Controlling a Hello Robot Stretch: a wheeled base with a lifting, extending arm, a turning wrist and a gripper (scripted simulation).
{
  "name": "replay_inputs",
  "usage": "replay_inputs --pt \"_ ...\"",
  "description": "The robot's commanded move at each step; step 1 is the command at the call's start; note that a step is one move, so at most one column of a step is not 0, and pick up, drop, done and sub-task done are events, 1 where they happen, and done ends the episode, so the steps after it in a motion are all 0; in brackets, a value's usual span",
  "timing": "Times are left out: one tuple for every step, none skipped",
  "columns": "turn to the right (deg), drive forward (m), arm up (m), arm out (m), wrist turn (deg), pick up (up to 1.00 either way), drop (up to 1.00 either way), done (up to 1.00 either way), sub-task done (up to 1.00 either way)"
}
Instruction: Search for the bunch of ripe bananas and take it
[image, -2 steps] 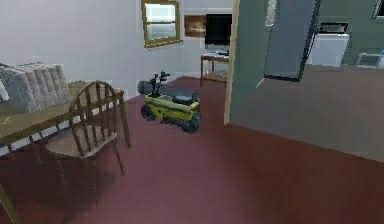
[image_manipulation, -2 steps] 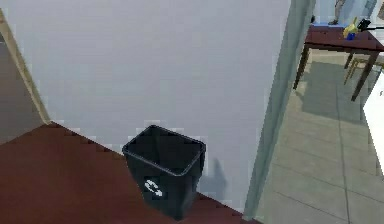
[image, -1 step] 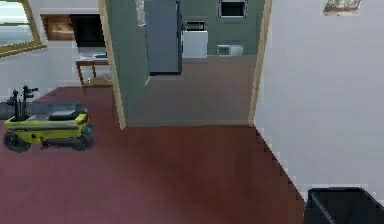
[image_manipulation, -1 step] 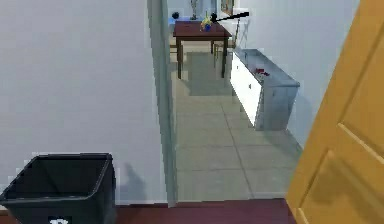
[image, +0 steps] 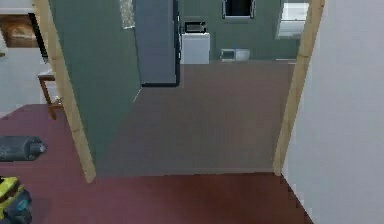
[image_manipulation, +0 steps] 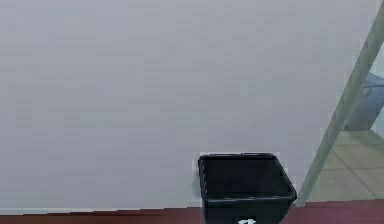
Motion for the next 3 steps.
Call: replay_inputs --pt "9.0 0.0 0.0 0.0 0.0 0.0 0.0 0.0 0.0" --pt "0.0 0.45 0.0 0.0 0.0 0.0 0.0 0.0 0.0" --pt "-6.0 0.0 0.0 0.0 0.0 0.0 0.0 0.0 0.0"
